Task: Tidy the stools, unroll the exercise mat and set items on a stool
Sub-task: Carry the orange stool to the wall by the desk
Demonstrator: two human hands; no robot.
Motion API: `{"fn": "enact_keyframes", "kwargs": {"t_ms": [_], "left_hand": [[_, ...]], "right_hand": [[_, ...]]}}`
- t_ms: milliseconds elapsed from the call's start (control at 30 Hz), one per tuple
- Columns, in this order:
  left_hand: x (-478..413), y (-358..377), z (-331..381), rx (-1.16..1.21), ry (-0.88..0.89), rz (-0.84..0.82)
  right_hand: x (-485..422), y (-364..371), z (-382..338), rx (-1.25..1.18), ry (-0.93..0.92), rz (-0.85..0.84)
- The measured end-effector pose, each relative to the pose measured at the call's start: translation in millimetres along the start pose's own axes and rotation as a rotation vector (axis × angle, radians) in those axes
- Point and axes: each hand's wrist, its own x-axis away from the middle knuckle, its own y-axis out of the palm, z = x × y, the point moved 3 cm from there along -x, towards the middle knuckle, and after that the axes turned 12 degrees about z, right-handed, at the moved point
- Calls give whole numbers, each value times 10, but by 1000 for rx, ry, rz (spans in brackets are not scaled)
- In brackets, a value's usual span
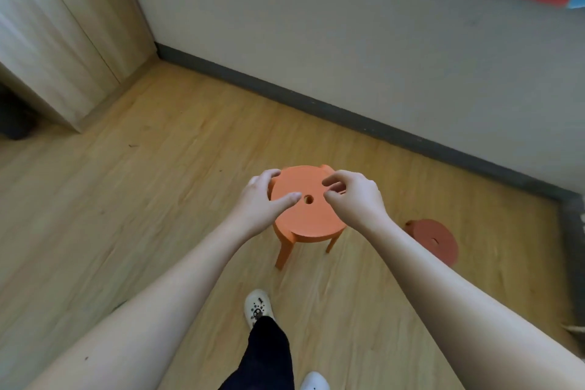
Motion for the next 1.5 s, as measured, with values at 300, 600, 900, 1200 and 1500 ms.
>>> {"fn": "enact_keyframes", "kwargs": {"t_ms": [300, 600, 900, 1200, 1500], "left_hand": [[-927, 556, -849, 71, -253, -34], [-1414, 1396, -1641, 112, -562, -73], [-1794, 1980, -2020, 131, -750, -30], [-2008, 2348, -2233, 293, -873, 48], [-2140, 2368, -2289, 360, -996, 117]], "right_hand": [[-816, 929, 367, 19, 169, -123], [-1446, 1754, 1295, 167, 246, -200], [-1950, 2201, 1988, 160, 349, -155], [-2391, 2450, 2526, 23, 507, -291], [-2550, 2562, 2699, -386, 764, -424]]}}
